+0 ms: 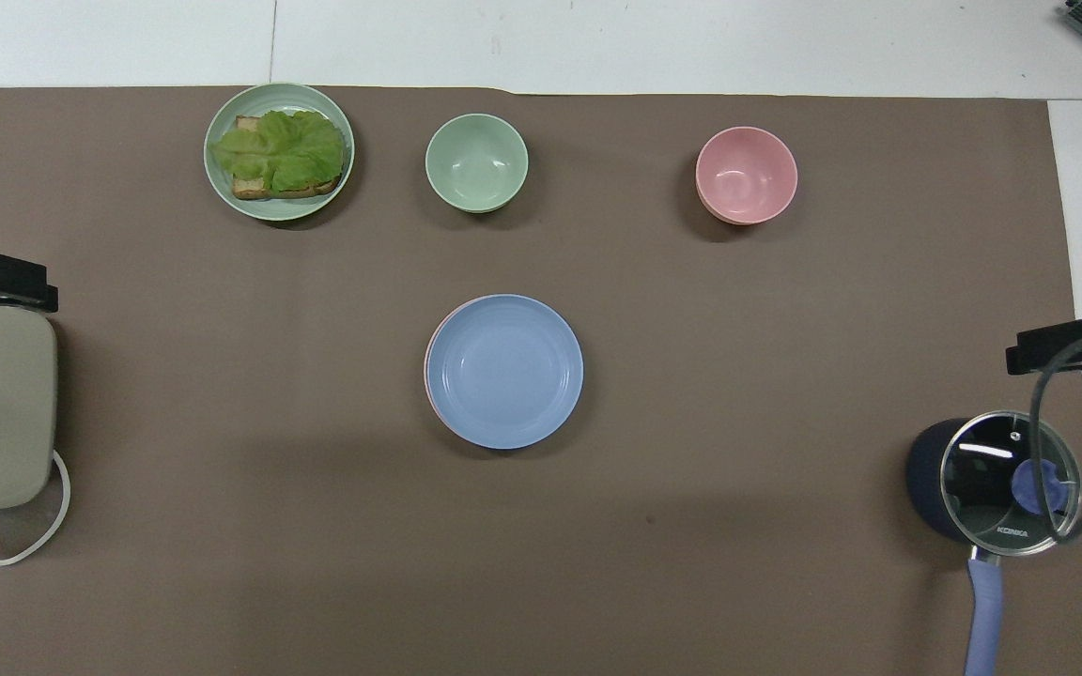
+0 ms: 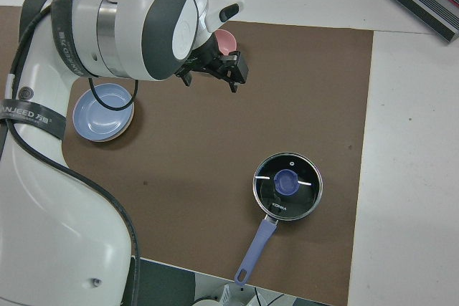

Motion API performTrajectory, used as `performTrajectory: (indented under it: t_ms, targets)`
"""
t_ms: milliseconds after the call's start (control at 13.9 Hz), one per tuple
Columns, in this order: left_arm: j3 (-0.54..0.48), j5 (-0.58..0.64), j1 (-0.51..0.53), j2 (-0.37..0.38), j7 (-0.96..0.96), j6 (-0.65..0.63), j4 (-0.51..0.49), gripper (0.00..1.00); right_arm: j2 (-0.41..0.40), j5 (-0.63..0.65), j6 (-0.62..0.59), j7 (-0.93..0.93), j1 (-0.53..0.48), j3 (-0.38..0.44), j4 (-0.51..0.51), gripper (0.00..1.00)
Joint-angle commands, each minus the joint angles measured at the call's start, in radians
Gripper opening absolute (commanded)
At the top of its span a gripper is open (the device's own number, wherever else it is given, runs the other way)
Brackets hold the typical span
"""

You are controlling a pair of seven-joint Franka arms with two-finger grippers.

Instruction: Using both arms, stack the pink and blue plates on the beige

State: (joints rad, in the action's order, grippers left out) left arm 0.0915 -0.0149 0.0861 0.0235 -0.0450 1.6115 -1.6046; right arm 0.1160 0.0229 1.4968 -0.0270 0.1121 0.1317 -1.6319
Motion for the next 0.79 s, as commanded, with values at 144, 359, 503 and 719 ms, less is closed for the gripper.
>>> performTrajectory:
  t_ms: [144,359,503,719]
  targets:
    - [0.004,0.013,0.004,0.003,-0.01,-0.015,0.005,1.0,-0.001,0.0,-0.029,0.001,-0.005,-0.004,0.01,1.0]
    - [0.004,0.013,0.004,0.003,-0.01,-0.015,0.005,1.0,0.001,-0.003,-0.027,-0.002,-0.005,-0.004,0.009,1.0]
    - [0.004,0.013,0.004,0.003,-0.01,-0.015,0.003,1.0,0.002,-0.003,-0.027,-0.002,-0.005,-0.004,0.006,1.0]
    - [0.004,0.013,0.004,0.003,-0.01,-0.015,0.005,1.0,0.002,-0.003,-0.027,-0.001,-0.005,-0.004,0.004,1.0]
